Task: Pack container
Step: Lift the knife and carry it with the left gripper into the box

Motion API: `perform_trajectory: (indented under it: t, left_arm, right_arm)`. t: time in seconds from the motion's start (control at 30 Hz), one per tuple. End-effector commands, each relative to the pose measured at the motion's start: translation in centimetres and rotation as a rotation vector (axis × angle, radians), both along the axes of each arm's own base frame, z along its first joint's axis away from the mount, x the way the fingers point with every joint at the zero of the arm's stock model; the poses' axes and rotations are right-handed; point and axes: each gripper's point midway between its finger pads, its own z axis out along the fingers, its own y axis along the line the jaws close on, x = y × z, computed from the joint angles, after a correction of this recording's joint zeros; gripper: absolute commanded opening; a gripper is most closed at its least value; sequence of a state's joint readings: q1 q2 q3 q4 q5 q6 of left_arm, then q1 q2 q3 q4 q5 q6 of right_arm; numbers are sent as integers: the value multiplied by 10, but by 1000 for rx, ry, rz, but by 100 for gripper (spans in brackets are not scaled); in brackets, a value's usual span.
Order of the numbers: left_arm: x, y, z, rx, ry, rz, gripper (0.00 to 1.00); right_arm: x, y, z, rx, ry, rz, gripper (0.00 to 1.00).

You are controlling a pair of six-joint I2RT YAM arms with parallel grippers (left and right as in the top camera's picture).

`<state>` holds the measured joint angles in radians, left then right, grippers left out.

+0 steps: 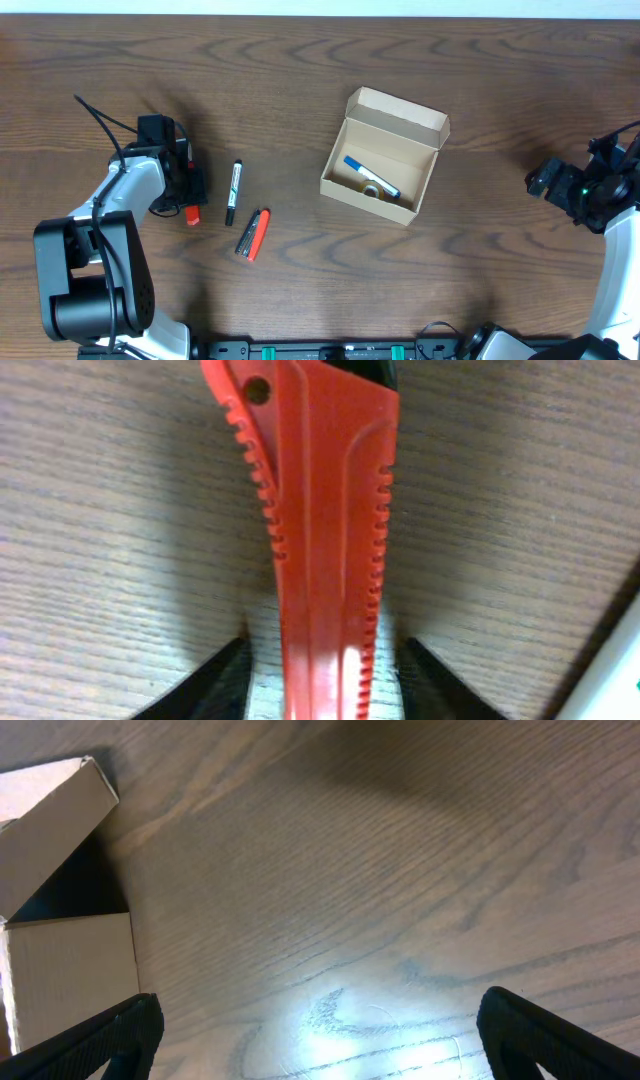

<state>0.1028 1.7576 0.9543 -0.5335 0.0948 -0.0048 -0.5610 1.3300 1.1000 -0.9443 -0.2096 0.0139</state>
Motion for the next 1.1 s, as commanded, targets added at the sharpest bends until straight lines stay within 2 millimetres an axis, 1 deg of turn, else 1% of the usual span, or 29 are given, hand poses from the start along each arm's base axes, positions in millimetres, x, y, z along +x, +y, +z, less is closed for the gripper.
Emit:
perform_trajectory:
  t: [0.0,0.03,0.13,0.17,0.2,0.27,0.37,0.43,0.53,0.6,0.7,0.73,0.8,0.87,0.93,0.97,1.0,1.07]
  left_arm:
    - [-17,-2,-14,-9,58,0,36]
    - [-17,-2,-14,-9,59,0,31]
    - [-16,-2,-13,-13,60,-1,22]
    - [-15,-2,-12,-13,59,-1,17]
    - [-14,-2,-11,-13,56,-1,7]
    - [-9,-2,-5,-12,48,-1,6]
    - [3,-1,12,-9,18,-2,6]
    - [12,-2,28,-8,-9,-8,6]
    - [26,-7,60,-22,-66,-13,6]
    - [37,-11,87,-34,-128,-25,5]
    - [55,-25,136,-74,-255,-66,6]
    - [60,-34,154,-95,-306,-99,6]
    - [67,-61,187,-162,-406,-242,6]
    - [67,-98,215,-227,-495,-450,6]
    - [58,-132,231,-253,-541,-649,6]
    - [54,-144,234,-250,-546,-710,5]
    - [47,-162,236,-246,-551,-801,6]
    - [36,-191,237,-246,-562,-931,6]
  right_arm:
    - [0,2,4,-9,-17,17,99]
    - [0,2,4,-9,-17,17,99]
    - [0,2,4,-8,-16,17,99]
    - [0,2,4,-8,-16,17,99]
    - [0,2,4,-8,-16,17,99]
    - [0,2,4,-8,-16,17,99]
    - [0,2,4,-8,-16,17,99]
    - [0,2,4,-8,-16,17,99]
    - [0,2,4,-8,-16,17,99]
    - [0,2,4,-8,-17,17,99]
    - [0,1,4,-9,-18,17,99]
    - [0,1,4,-9,-18,17,99]
    - [0,1,4,-9,-17,17,99]
    - [0,1,4,-9,-18,17,99]
    - [0,1,4,-9,-17,17,99]
    - [0,1,4,-9,-17,17,99]
    - [0,1,4,-9,-17,17,99]
    - [0,1,4,-9,-17,17,99]
